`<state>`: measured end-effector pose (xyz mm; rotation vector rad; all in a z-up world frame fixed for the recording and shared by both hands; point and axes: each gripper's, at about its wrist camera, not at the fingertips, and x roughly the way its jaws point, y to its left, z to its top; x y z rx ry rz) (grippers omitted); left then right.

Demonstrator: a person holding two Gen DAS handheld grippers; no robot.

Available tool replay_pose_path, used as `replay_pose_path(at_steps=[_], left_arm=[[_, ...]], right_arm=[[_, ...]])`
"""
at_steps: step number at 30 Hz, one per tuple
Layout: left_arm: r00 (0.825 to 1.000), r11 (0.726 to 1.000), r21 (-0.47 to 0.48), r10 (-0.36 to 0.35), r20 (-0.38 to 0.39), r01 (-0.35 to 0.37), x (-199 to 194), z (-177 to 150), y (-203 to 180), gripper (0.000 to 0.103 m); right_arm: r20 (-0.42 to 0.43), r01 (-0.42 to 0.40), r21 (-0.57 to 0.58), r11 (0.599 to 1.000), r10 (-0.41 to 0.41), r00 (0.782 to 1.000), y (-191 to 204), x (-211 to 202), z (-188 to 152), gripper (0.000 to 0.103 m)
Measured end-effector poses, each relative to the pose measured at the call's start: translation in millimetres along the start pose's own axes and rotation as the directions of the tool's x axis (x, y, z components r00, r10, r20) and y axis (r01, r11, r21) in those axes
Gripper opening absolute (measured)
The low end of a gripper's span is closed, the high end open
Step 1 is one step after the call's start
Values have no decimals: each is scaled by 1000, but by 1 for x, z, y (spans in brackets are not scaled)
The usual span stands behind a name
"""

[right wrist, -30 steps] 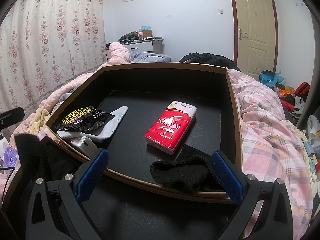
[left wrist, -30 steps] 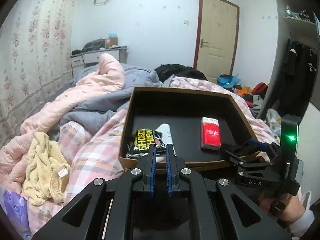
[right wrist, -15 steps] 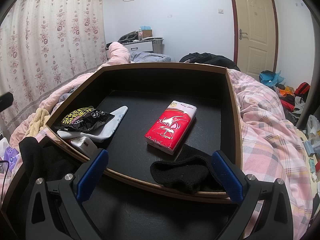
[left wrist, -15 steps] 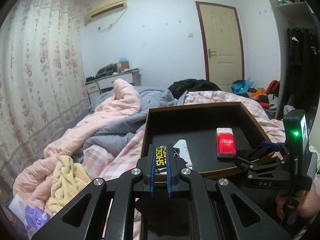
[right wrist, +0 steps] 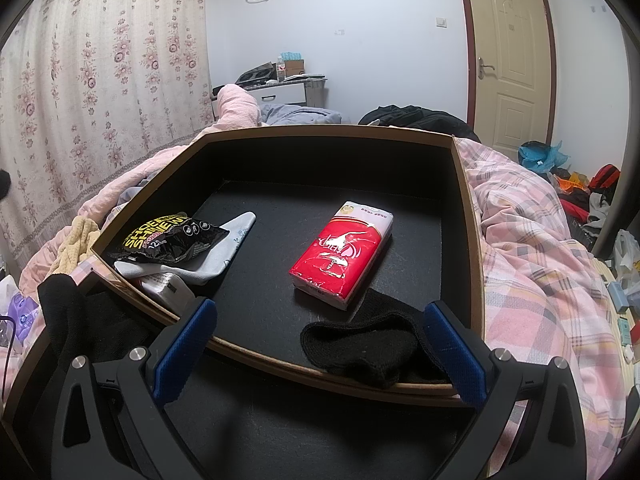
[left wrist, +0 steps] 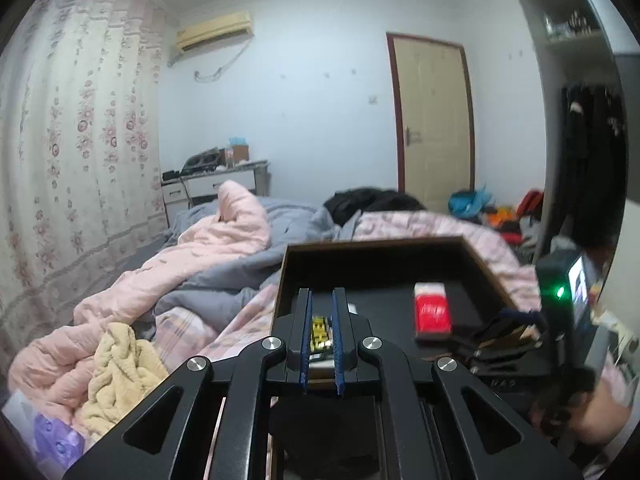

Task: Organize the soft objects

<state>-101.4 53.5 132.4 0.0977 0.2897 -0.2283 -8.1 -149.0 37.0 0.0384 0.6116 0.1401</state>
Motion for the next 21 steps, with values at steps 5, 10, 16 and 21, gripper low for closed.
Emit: replay_pose_path(at_steps=[5, 10, 16, 21], left_arm=[[997, 996, -78, -44, 63, 49, -10, 2, 11, 4], [996, 983, -155, -91, 26, 94, -3, 4, 19, 4], [982, 928, -322, -177, 64, 188, 3, -3, 38, 103], [985, 940, -294, -162, 59, 172, 19, -10, 36, 103]], right_arm=[[3, 0, 2, 1000, 0, 1000, 0, 0, 0, 102], [3, 0, 3, 1000, 0, 1000, 0, 0, 0, 102], [4, 0, 3, 1000, 0, 1000, 0, 0, 0, 102], [4, 0, 3, 1000, 0, 1000, 0, 0, -1, 102]])
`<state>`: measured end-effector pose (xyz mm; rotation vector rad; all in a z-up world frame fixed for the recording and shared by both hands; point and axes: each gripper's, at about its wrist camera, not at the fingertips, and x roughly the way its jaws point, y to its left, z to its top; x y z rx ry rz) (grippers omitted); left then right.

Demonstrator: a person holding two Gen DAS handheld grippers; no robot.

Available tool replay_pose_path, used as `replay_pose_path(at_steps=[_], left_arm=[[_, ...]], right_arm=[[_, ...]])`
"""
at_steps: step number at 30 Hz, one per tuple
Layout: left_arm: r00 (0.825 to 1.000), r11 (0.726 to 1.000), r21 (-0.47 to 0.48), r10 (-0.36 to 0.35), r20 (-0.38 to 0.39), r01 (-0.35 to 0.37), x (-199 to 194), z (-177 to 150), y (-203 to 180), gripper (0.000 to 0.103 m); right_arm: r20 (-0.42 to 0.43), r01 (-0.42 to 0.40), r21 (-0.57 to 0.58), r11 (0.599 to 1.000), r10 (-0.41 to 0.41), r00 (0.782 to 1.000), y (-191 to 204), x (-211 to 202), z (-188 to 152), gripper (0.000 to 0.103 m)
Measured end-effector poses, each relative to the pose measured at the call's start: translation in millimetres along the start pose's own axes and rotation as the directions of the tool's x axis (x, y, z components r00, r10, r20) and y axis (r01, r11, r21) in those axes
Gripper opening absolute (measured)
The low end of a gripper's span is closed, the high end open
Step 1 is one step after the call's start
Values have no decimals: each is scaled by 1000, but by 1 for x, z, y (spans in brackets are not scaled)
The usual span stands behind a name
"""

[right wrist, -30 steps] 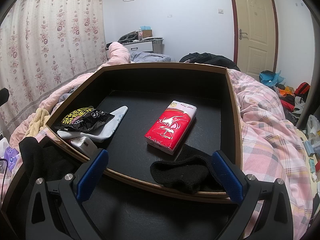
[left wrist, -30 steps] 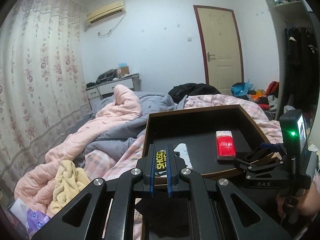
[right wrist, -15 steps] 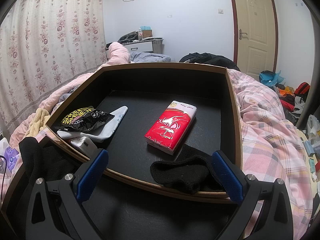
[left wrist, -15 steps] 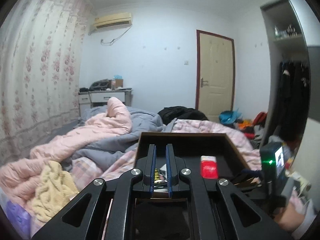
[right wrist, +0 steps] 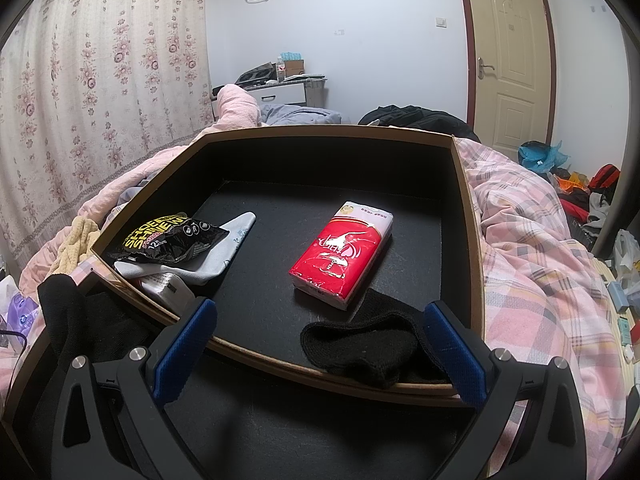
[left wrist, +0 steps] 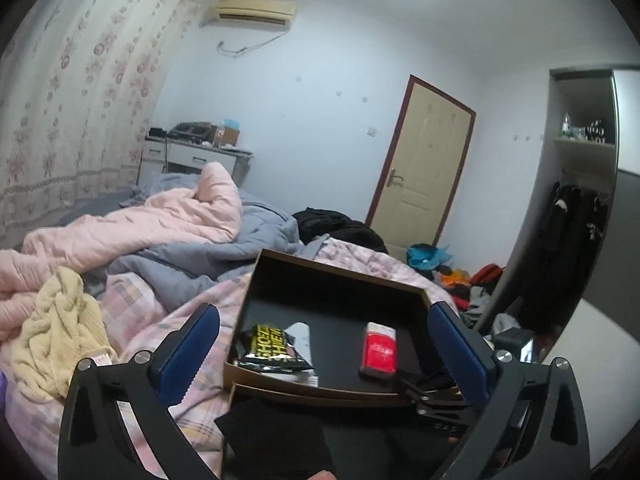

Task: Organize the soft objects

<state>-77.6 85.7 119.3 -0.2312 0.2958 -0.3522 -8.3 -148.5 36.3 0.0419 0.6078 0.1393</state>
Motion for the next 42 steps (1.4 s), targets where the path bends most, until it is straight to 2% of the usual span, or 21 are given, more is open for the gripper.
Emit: replay_pose_path(at_steps=[5, 7, 11, 13, 15, 17, 18, 21, 23, 27, 42], left_arm=[[997, 996, 49, -70, -33, 71, 24, -8, 1, 103], [996, 996, 54, -66, -62, 69, 37, -5, 1, 103], [980, 997, 21, -66, -185, 71, 83, -10, 7, 103], [967, 998, 12, -59, -250, 64, 105, -18, 9, 103], [950, 998, 41, -28, -310, 43, 122, -30, 9, 103], [924, 997, 81, 15, -381, 17, 135, -41, 8, 103], [904, 993, 115, 43, -426, 6, 144, -49, 7, 103], [901, 965, 260, 145, -408, -37, 147, -64, -7, 103], [914, 964, 260, 155, -374, -57, 143, -69, -10, 103], [921, 964, 261, 149, -360, -54, 139, -71, -8, 103], [924, 964, 258, 154, -351, -63, 140, -67, -9, 103]], right_arm=[[1, 0, 0, 1000, 0, 1000, 0, 0, 0, 102], [1, 0, -1, 1000, 0, 1000, 0, 0, 0, 102], [1, 0, 0, 1000, 0, 1000, 0, 0, 0, 102], [1, 0, 1, 1000, 0, 1000, 0, 0, 0, 102], [1, -1, 1, 1000, 1, 1000, 0, 0, 0, 102], [2, 0, 0, 1000, 0, 1000, 0, 0, 0, 102], [2, 0, 0, 1000, 0, 1000, 0, 0, 0, 102], [-1, 4, -16, 1000, -4, 1000, 3, -1, -1, 102], [-7, 4, -14, 1000, -4, 1000, 3, 0, -1, 102], [-5, 4, -19, 1000, -4, 1000, 3, -1, -2, 102], [-22, 18, -15, 1000, -19, 1000, 4, 0, -1, 102]])
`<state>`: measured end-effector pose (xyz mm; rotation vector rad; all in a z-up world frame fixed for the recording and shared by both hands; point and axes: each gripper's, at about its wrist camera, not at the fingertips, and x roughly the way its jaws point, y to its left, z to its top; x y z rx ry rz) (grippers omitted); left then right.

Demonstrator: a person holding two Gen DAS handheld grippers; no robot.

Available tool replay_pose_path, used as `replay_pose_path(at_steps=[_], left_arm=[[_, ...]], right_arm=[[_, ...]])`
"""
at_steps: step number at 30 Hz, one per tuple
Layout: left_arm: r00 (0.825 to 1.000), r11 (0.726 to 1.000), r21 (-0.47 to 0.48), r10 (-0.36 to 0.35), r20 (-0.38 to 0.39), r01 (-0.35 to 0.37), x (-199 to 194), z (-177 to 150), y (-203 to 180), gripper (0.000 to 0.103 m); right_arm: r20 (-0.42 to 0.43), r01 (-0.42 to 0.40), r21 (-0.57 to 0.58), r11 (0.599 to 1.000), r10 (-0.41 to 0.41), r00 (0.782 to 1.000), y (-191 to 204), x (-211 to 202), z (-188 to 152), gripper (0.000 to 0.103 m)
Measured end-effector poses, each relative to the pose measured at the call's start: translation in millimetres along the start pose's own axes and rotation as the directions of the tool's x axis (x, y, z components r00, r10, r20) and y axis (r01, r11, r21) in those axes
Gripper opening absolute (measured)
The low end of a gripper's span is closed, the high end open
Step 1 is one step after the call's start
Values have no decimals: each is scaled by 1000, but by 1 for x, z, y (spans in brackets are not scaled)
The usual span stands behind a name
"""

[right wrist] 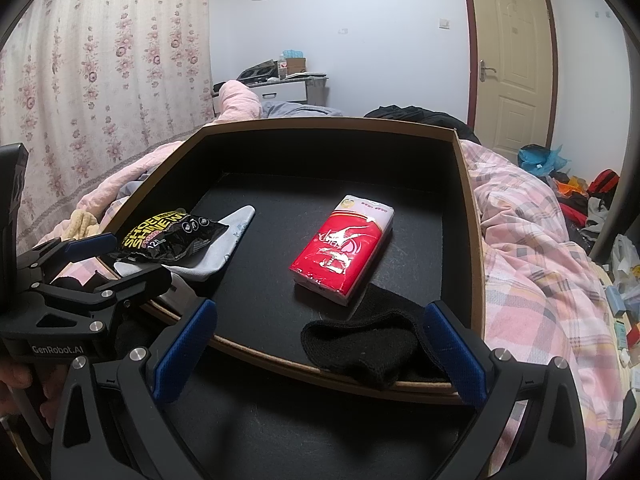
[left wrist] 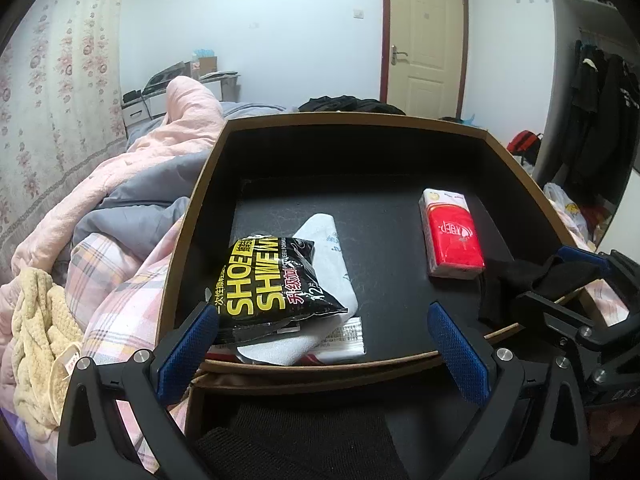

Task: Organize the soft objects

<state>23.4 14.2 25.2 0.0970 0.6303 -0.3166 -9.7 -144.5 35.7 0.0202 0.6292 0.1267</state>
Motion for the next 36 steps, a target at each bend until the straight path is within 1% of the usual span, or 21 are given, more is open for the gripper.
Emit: replay_pose_path(at_steps=[3, 6, 10, 12, 15, 20, 22, 24, 25, 26, 28, 31, 34, 36], left_arm=[[1000, 1000, -6, -1, 0, 1, 0, 2, 0, 103], [1000, 1000, -6, -1, -1, 1, 0, 2, 0, 103], [1000, 1000, -5, -1, 0, 1, 0, 2, 0, 103], [1000, 1000, -6, -1, -1, 1, 0, 2, 0, 103], [1000, 1000, -5, -1, 0, 1, 0, 2, 0, 103], [1000, 1000, -5, -1, 0, 1, -1, 2, 0, 103], [1000, 1000, -5, -1, 0, 1, -1, 2, 0, 103], [1000, 1000, -5, -1, 0, 1, -1, 2, 0, 103], [1000, 1000, -5, -1, 0, 1, -1, 2, 0, 103], [1000, 1000, -5, -1, 0, 1, -1, 2, 0, 103], [1000, 1000, -5, -1, -1, 1, -1, 2, 0, 103], [1000, 1000, -5, -1, 0, 1, -1, 2, 0, 103], [1000, 1000, -5, -1, -1, 1, -1, 2, 0, 103], [1000, 1000, -5, -1, 0, 1, -1, 2, 0, 103]], right_arm=[[-44, -34, -2, 999, 34, 998, -2, -1, 9, 102], [-19, -56, 24, 998, 56, 998, -8, -12, 18, 102], [-30, -49, -24, 999, 48, 998, -8, -26, 37, 102], [-58, -70, -24, 997, 69, 996, -10, -27, 48, 102], [-130, -104, 18, 994, 105, 986, -17, -16, 65, 102], [-211, -96, 55, 994, 105, 972, -26, 6, 77, 102], [-232, -87, 68, 994, 101, 967, -25, 9, 77, 102], [-255, -92, 92, 991, 113, 960, -26, 17, 77, 96], [-270, -102, 105, 989, 127, 954, -28, 18, 78, 85], [-288, -112, 119, 987, 142, 947, -30, 20, 79, 71], [-325, -125, 143, 982, 166, 931, -29, 28, 79, 58], [-368, -102, 137, 985, 146, 918, -25, 39, 78, 57], [-426, -95, 127, 987, 140, 894, -19, 54, 75, 57], [-453, -86, 122, 989, 132, 882, -19, 61, 73, 57]])
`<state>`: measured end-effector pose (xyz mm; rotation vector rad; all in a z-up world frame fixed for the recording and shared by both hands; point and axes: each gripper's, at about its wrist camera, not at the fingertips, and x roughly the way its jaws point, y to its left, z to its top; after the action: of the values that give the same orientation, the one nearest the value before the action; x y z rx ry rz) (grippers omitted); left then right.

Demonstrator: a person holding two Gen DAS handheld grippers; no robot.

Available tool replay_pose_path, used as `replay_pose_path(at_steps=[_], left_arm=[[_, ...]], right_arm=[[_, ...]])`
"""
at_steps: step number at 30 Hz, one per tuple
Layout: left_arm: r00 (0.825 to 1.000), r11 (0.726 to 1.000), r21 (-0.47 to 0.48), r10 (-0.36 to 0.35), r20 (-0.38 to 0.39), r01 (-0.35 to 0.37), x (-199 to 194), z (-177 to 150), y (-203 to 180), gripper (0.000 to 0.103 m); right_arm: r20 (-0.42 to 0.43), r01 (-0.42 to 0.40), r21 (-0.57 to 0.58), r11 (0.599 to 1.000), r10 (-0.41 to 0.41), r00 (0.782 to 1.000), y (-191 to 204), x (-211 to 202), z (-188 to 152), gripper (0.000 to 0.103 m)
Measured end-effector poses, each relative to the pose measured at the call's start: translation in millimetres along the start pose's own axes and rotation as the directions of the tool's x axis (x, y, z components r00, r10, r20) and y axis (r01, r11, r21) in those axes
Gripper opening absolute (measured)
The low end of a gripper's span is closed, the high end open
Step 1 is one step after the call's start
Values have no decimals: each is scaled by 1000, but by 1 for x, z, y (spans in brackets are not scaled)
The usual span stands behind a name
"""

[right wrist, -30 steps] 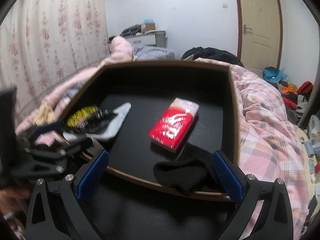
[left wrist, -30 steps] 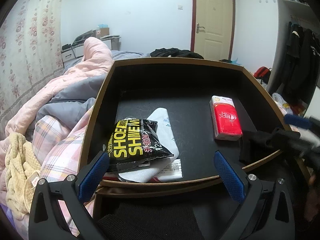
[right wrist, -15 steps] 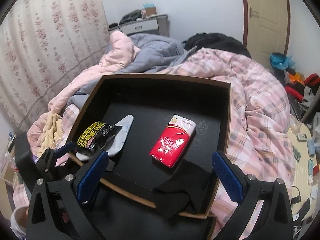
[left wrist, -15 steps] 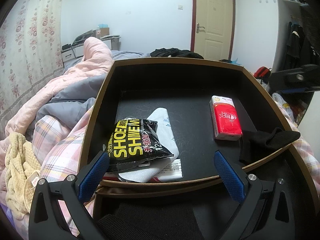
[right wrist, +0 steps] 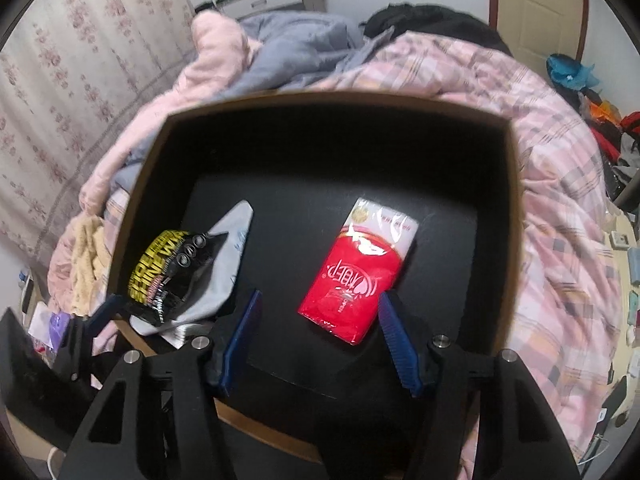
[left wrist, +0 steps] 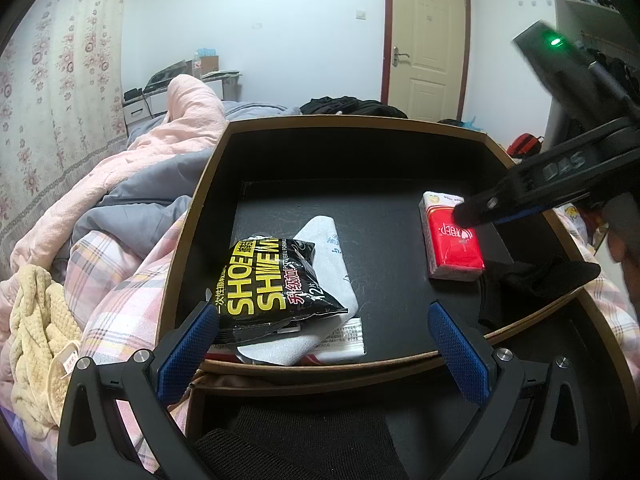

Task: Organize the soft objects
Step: 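Lower the right tool onto the red tissue pack and grasp it, then lift the red tissue pack upright with the right tool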

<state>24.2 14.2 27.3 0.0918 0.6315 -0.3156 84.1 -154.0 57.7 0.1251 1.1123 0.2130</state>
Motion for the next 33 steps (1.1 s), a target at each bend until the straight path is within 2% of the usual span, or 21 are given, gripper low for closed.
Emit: replay_pose_path(at_steps=[2, 7, 9, 13, 15, 17, 19, 22, 26, 27, 28, 30, 32, 33], left_arm=[[1000, 1000, 0, 0, 0, 0, 0, 0, 0, 103], [1000, 1000, 0, 0, 0, 0, 0, 0, 0, 103], [1000, 1000, 1, 0, -1, 0, 0, 0, 0, 103], [1000, 1000, 0, 0, -1, 0, 0, 0, 0, 103], [1000, 1000, 0, 0, -1, 0, 0, 0, 0, 103], [1000, 1000, 1, 0, -1, 0, 0, 0, 0, 103], [1000, 1000, 1, 0, 0, 0, 0, 0, 0, 103], [1000, 1000, 1, 0, -1, 0, 0, 0, 0, 103], [1000, 1000, 1, 0, -1, 0, 0, 0, 0, 103], [1000, 1000, 1, 0, -2, 0, 0, 0, 0, 103], [1000, 1000, 1, 0, -2, 0, 0, 0, 0, 103], [1000, 1000, 1, 0, 0, 0, -1, 0, 0, 103], [1000, 1000, 1, 0, 0, 0, 0, 1, 0, 103], [1000, 1000, 1, 0, -2, 0, 0, 1, 0, 103]], right_arm=[[-34, 25, -5, 1000, -25, 999, 1, 8, 2, 57], [-105, 148, -27, 989, -150, 983, 3, 30, 2, 57], [-135, 157, -29, 987, -159, 978, 1, 37, 1, 57], [-115, 152, -26, 988, -154, 981, 1, 32, -2, 56], [-88, 176, -25, 984, -177, 980, 1, 23, -4, 41], [-63, 168, -13, 986, -168, 984, -3, 12, -3, 26], [-38, 133, 15, 991, -133, 990, -7, -3, -3, 20], [-13, 122, 22, 992, -121, 993, -10, -17, -3, 19], [-61, 118, 17, 993, -117, 991, -13, -13, -7, 19], [-83, 134, 9, 991, -132, 988, -11, -5, -7, 21], [-96, 147, 0, 989, -146, 985, -7, 2, -10, 26], [-101, 201, -20, 979, -202, 974, -4, 5, -12, 44], [-99, 208, -29, 978, -210, 973, -2, 7, -13, 82], [-105, 198, -39, 979, -201, 974, 0, 8, -14, 85]])
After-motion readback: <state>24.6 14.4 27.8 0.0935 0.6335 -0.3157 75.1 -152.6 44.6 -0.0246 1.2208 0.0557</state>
